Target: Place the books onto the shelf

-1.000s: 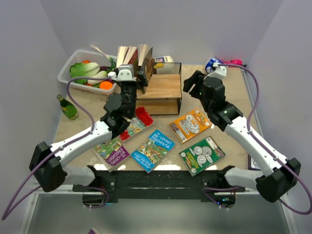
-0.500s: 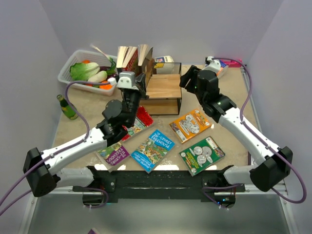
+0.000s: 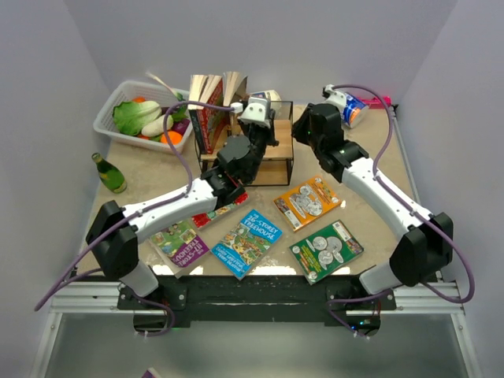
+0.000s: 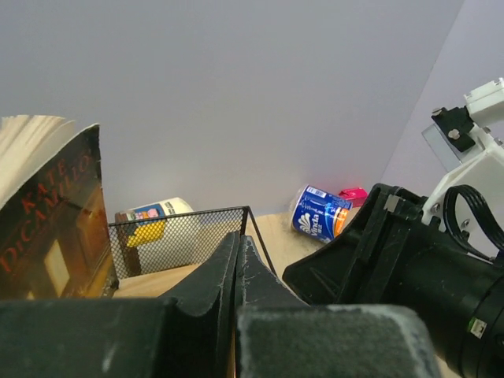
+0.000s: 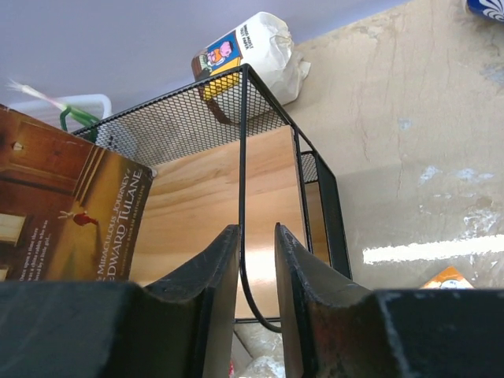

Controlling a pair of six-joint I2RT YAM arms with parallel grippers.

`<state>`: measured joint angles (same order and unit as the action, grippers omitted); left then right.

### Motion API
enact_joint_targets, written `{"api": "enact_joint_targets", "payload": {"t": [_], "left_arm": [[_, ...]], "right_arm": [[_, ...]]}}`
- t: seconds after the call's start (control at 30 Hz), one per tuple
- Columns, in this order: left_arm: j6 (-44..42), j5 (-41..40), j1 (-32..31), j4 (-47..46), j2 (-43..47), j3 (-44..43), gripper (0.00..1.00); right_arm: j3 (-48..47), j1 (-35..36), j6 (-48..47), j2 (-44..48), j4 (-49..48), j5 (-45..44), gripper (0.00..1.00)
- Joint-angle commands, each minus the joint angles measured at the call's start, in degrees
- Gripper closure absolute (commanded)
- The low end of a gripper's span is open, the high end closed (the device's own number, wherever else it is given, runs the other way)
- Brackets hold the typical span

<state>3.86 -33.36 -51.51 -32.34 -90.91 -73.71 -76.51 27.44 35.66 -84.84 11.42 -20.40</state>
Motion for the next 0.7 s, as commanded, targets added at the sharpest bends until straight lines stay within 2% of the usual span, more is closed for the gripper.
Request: {"api": "enact_joint_targets", "payload": {"t": [0.0, 0.2, 0.67], "left_arm": [[-0.4, -2.8, 0.3, -6.3, -4.7, -2.7, 1.00], [-3.5, -11.6, 0.8, -12.8, -11.5, -4.1, 1.00], [-3.5, -18.0, 5.4, -6.5, -22.4, -15.0, 1.00]], "right_arm": [[-2.5, -0.6, 0.5, -0.6, -1.5, 1.2, 0.75], [-2.5, -1.4, 1.1, -2.3, -1.5, 2.6, 0.85], [-2.5, -1.6, 2.5, -4.5, -2.1, 5.6, 1.00]]}}
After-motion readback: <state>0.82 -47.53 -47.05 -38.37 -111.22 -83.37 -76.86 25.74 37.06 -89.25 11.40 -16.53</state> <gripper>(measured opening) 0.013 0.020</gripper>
